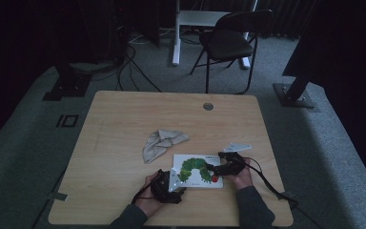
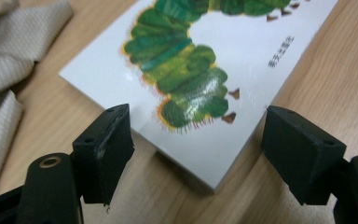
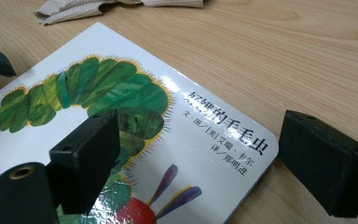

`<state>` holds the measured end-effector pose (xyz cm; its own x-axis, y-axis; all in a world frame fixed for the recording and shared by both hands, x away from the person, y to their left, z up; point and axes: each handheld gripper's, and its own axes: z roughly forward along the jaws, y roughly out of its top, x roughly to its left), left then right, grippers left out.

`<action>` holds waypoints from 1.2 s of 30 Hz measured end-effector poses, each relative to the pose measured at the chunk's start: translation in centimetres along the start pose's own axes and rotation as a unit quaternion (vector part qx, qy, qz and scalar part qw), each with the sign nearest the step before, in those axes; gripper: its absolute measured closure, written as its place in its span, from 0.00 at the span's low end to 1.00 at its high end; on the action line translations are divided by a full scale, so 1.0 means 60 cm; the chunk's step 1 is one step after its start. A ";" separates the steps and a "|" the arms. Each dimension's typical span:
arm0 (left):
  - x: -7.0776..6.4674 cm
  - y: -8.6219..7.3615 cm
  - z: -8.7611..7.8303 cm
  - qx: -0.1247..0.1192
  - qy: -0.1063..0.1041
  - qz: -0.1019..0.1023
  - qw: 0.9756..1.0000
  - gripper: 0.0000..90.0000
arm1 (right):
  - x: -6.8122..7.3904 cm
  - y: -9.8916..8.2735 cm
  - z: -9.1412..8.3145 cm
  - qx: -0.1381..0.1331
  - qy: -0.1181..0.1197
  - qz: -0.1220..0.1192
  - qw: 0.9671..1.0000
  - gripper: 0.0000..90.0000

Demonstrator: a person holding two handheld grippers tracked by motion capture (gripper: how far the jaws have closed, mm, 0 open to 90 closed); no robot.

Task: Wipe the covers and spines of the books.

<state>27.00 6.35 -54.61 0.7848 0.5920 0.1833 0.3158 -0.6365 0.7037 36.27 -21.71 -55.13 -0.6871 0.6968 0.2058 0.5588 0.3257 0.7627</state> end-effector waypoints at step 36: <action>-0.008 0.011 0.003 0.007 0.009 0.006 1.000 0.26 | -0.009 0.015 -0.037 -0.080 0.064 0.070 0.992 0.16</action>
<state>26.94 5.57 -54.37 0.7792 0.5929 0.2035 0.3140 -0.6502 0.6918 36.13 -23.20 -53.21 -0.6669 0.6383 0.3845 0.5786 0.1185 0.8069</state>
